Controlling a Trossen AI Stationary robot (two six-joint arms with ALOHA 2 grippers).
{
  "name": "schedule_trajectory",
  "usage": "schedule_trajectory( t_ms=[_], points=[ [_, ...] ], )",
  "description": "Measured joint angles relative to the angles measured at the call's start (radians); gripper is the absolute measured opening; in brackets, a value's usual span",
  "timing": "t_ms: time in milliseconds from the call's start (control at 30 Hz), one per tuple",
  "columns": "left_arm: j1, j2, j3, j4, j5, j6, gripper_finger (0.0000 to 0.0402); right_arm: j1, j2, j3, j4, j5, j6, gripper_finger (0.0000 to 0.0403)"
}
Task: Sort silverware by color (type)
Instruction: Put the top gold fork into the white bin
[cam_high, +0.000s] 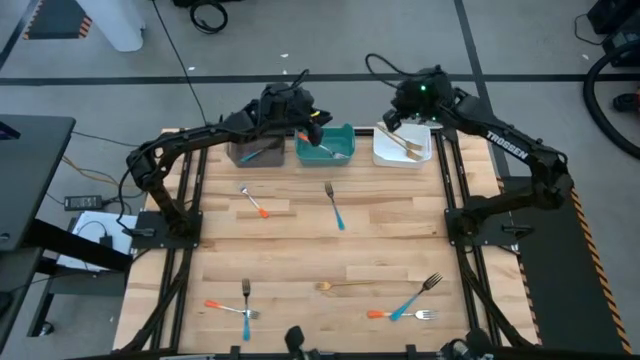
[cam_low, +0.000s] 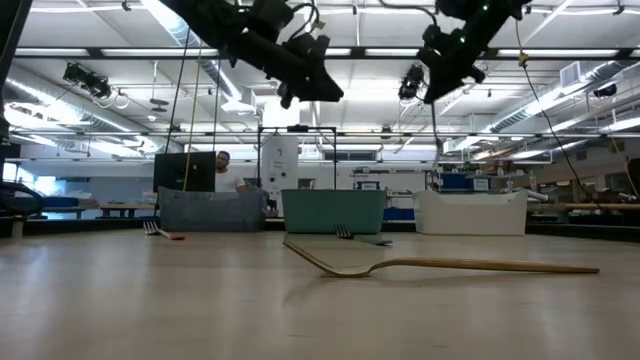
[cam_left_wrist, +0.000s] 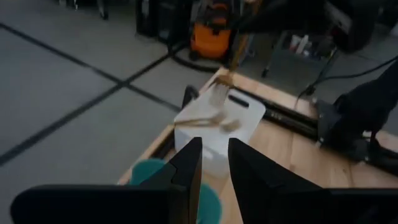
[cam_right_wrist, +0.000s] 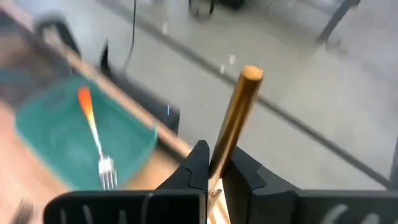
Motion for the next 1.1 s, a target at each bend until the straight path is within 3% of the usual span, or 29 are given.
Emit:
schedule_trajectory(
  t_ms=[233, 400, 667, 1100],
  points=[
    [0.022, -0.009, 0.001, -0.266, 0.000, 0.008, 0.0088, -0.087, 0.093, 0.000, -0.204, -0.086, -0.134, 0.0027],
    [0.021, -0.009, 0.001, -0.391, -0.001, 0.010, 0.0088, -0.086, 0.185, 0.000, -0.296, -0.051, -0.241, 0.0043],
    [0.020, -0.009, 0.001, -0.522, -0.001, 0.008, 0.0088, -0.078, 0.292, 0.000, -0.300, 0.040, -0.286, 0.0047],
    [-0.004, -0.009, 0.001, -0.749, -0.003, 0.043, 0.0089, -0.077, 0.307, 0.000, -0.285, 0.039, -0.283, 0.0076]
  ],
)
